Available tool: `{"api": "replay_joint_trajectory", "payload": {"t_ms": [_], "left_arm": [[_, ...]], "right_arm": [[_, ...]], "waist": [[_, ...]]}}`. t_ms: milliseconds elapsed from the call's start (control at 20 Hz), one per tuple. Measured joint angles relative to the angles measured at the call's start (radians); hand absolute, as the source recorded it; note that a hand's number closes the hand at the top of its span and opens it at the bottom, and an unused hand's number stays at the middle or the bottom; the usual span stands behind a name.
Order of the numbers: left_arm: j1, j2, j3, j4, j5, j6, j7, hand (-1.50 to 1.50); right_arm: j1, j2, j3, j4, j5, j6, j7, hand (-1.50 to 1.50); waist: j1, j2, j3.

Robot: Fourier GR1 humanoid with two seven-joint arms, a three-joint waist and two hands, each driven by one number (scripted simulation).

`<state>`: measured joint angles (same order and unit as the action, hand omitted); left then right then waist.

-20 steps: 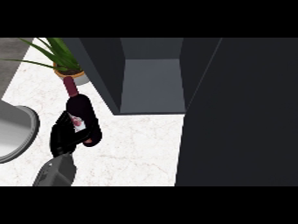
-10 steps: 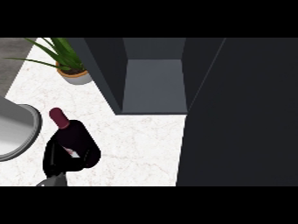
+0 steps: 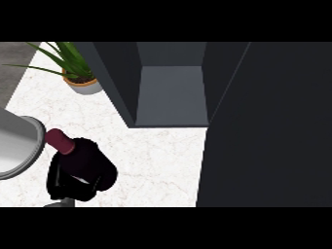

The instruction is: Pick up the wine, place it into the cabinet and close the cabinet

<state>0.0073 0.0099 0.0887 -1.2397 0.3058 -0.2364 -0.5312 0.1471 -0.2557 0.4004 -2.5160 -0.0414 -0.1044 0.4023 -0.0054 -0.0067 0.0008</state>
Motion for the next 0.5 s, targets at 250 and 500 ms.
{"api": "replay_joint_trajectory", "payload": {"t_ms": [250, 500], "left_arm": [[0.022, -0.007, -0.117, -0.169, 0.012, 0.112, 0.107, 1.5], [0.001, -0.009, -0.254, -0.318, 0.001, 0.285, 0.212, 1.5]], "right_arm": [[-0.007, 0.006, -0.008, 0.001, -0.003, 0.0, 0.012, -1.5], [-0.015, 0.002, -0.031, 0.004, -0.007, 0.014, 0.022, -1.5]], "waist": [[0.0, 0.001, 0.0], [-0.002, 0.001, 0.0]]}}
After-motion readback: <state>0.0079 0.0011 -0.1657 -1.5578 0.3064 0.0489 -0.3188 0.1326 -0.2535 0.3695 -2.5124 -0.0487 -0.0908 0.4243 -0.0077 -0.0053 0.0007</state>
